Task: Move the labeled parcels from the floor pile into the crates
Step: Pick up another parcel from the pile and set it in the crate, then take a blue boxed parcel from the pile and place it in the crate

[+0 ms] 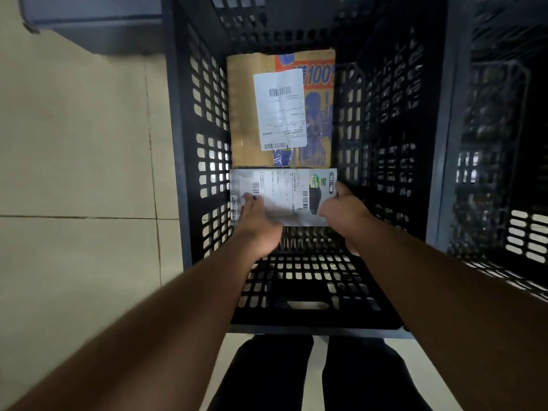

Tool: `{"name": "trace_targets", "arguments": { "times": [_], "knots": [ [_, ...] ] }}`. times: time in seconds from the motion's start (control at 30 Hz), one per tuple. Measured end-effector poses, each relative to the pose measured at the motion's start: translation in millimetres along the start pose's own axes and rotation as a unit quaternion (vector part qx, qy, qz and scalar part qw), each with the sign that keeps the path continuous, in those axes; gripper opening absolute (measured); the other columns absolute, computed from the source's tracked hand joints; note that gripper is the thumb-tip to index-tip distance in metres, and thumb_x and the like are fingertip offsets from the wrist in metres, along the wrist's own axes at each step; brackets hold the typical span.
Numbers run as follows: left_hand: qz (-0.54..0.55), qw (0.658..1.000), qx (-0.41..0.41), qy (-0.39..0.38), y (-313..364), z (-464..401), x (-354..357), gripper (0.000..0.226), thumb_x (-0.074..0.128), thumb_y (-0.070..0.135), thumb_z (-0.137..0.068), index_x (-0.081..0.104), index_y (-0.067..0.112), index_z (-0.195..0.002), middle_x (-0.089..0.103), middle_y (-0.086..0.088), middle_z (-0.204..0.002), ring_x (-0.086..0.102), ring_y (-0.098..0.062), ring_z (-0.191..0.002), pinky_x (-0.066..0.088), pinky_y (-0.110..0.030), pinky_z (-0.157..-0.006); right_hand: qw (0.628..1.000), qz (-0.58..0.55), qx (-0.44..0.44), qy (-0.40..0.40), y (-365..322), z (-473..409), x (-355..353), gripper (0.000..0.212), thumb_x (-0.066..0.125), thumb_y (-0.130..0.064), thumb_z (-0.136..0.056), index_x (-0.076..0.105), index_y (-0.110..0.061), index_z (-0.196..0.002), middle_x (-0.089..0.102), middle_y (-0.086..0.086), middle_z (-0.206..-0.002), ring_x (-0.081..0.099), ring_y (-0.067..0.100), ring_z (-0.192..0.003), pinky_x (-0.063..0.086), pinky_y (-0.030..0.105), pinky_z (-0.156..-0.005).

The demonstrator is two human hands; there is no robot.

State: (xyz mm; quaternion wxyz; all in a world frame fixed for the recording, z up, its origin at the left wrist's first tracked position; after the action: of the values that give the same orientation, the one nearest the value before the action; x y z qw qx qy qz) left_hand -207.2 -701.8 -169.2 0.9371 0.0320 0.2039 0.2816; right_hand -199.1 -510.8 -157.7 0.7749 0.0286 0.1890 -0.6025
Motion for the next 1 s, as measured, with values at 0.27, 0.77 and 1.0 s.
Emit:
{"name": "trace_targets", "arguments": {
  "times": [0.27,0.77,1.0],
  "knots": [
    [0.112,0.993,-0.02,0.028,10.6,91.5,-50.8,0.069,0.05,0.014,-0.1,0.022,0.034,-0.16,0.046,-0.006,-0.153,0.054,-0.004,-0.058,0.036,-0.017,-0.034,1.0,-0.016,-0.025,-0.002,8.4,94.6,-38.1,0.06,0.049,-0.012,-0.098,0.032,-0.024,-0.154,0.052,0.009,-0.141,0.057,0.03,-0.12,0.049,0.033,-0.094],
    [0.073,0.995,0.053,0.038,11.9,371.0,-36.3,0.066,0.054,0.023,-0.099,0.024,0.032,-0.157,0.052,0.004,-0.149,0.057,-0.011,-0.107,0.043,-0.027,-0.092,0.986,-0.149,-0.043,0.062,73.3,312.1,-161.1,0.047,0.053,-0.033,-0.1,0.044,-0.027,-0.146,0.062,0.005,-0.127,0.061,0.023,-0.1,0.047,0.033,-0.078],
    [0.063,0.994,0.071,0.048,10.3,446.0,-43.4,0.077,0.055,0.027,-0.099,0.01,0.031,-0.162,0.032,0.003,-0.165,0.073,-0.019,-0.091,0.059,-0.031,-0.071,0.965,-0.234,-0.024,0.118,102.6,403.5,-226.6,0.044,0.042,-0.044,-0.104,0.04,-0.04,-0.147,0.05,-0.006,-0.128,0.046,0.023,-0.106,0.035,0.04,-0.09]
  ]
}}
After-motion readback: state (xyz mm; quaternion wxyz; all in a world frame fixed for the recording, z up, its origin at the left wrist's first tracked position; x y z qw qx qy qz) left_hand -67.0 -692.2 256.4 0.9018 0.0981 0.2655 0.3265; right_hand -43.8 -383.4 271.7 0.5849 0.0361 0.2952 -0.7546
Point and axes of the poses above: each hand's wrist, its own z-axis away from the middle knuckle, its own x-axis out of the palm, y = z × x, the point moved 7 cm from there along -z, towards the middle knuckle
